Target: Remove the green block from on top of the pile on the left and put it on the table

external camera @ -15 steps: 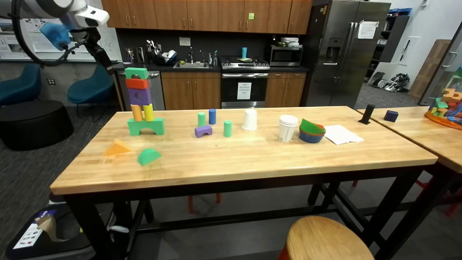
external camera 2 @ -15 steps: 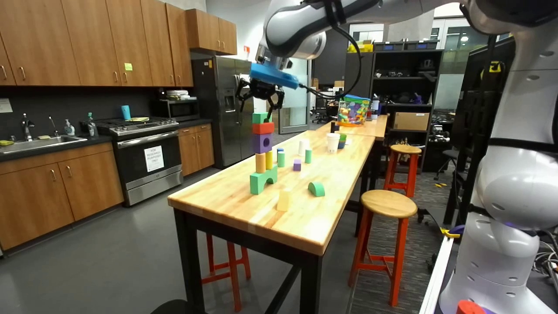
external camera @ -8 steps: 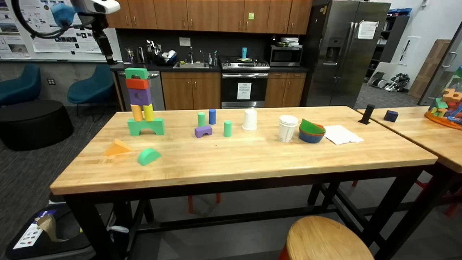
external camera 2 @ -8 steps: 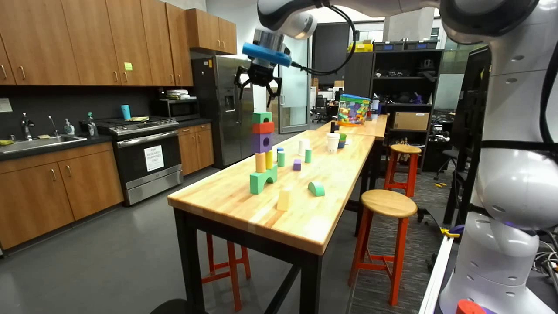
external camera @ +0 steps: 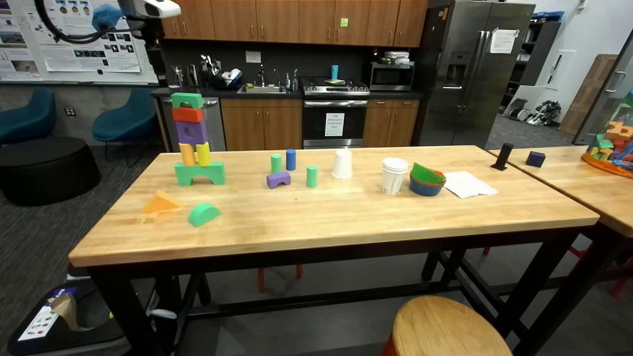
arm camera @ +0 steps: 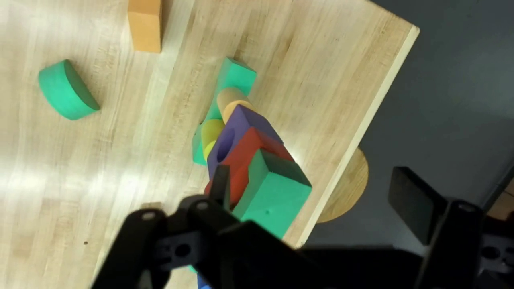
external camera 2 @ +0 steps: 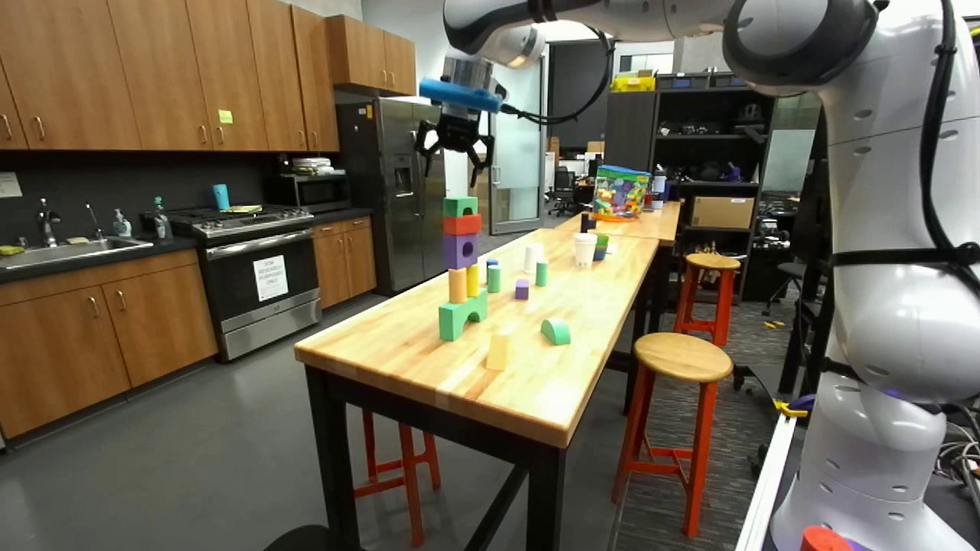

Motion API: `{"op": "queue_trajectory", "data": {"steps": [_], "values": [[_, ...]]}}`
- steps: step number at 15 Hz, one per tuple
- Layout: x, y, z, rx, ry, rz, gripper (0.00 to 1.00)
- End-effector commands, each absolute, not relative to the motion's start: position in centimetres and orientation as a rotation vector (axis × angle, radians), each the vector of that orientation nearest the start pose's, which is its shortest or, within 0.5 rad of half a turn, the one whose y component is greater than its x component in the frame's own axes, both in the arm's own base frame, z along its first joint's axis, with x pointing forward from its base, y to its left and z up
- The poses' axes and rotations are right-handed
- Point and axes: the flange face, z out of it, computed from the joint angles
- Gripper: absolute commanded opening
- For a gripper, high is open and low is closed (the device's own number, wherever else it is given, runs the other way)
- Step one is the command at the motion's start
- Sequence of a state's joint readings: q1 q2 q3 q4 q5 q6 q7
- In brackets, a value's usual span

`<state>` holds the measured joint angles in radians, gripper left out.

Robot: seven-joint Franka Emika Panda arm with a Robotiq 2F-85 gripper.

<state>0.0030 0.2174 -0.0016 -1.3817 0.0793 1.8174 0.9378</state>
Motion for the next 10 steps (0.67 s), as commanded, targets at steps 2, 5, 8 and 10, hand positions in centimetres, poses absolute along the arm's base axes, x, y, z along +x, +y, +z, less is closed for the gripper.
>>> {"op": "queue_trajectory", "data": {"steps": [2, 5, 8, 10], "values": [[65.5, -1.2, 60.3, -2.608, 1.463, -0.225, 1.0], [65.5, -2.3, 59.8, -2.592, 1.503, -0.217, 1.0], [65.4, -2.5, 59.4, -2.598, 1.516, -0.211, 1.0], [65.5, -2.1, 59.4, -2.608, 1.512, -0.215, 1.0]]}}
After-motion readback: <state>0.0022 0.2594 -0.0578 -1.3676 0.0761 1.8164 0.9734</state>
